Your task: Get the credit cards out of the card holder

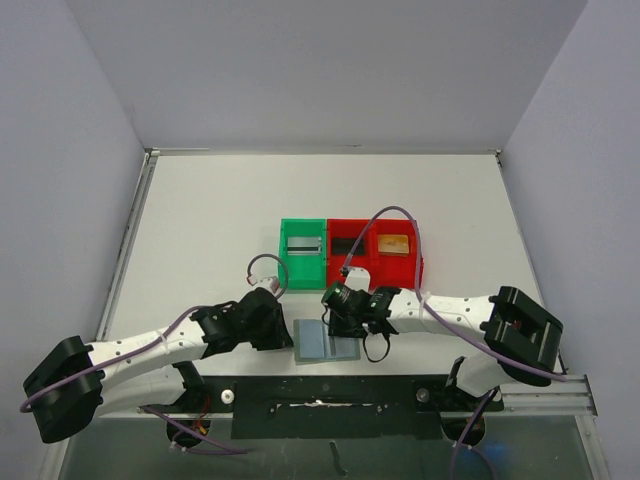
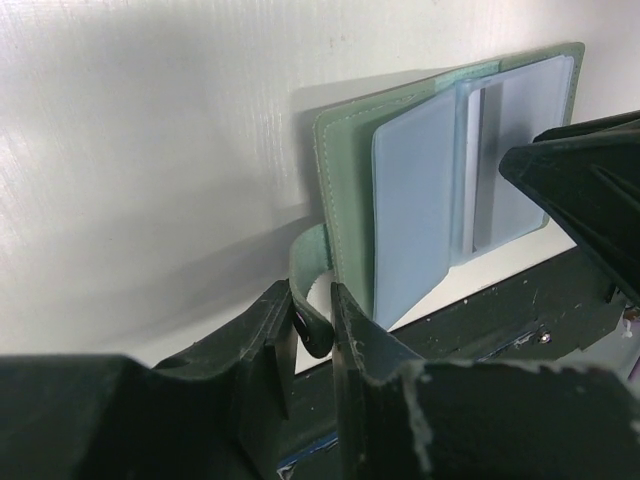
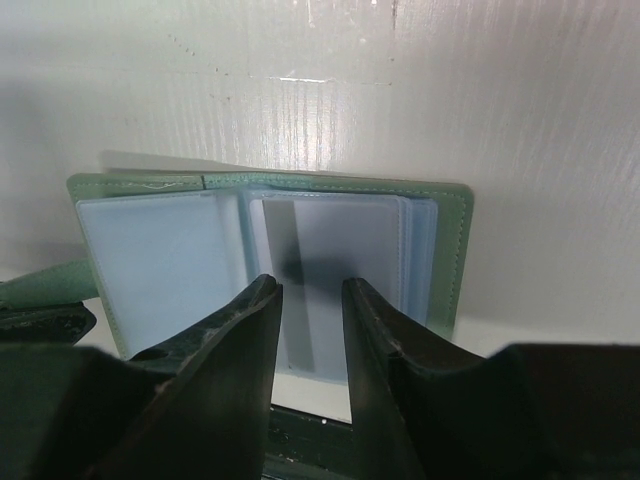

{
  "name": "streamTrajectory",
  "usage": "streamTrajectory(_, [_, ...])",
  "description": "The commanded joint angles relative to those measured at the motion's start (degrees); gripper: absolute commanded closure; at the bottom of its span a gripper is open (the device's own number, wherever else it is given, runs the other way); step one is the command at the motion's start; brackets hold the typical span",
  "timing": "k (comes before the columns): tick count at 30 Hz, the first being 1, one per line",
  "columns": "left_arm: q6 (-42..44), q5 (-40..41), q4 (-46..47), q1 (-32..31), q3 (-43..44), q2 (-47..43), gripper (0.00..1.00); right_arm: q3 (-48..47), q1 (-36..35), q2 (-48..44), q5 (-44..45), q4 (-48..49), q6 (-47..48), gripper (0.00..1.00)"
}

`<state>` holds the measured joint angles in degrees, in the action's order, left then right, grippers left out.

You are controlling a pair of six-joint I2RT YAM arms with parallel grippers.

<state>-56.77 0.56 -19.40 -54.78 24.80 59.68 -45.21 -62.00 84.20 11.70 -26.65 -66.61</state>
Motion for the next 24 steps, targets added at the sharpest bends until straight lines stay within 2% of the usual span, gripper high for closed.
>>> streamTrajectory(1, [-0.45,-0.58,2.53,-0.34,0.59,-1.38,0.82,-3.72,-1.03,-1.39,3.56,-2.37,-0.6,0.65])
streamTrajectory(4, [-0.38,-0.39,1.99,-0.37,0.69,-1.61,0.82,-4.18,-1.2,-3.27,5.84,-4.57,-1.07,0.59])
streamTrajectory(8, [-0.36,-0.52,2.13,-0.33,0.65,-1.84,0.83,-3.14,-1.19,-4.28,6.97,-6.39,-2.44,0.55])
streamTrajectory(16, [-0.19,-1.56,3.34,-0.32,0.17,-1.12,0.83,-0.24,-1.14,-3.06,4.29,-3.74,-3.21,0.55])
streamTrajectory(24, [0.06,-2.42,3.65,-0.41,-0.27,-0.34,0.84,-0.51,-1.12,-0.26,1.9,-2.54,-2.18,0.61])
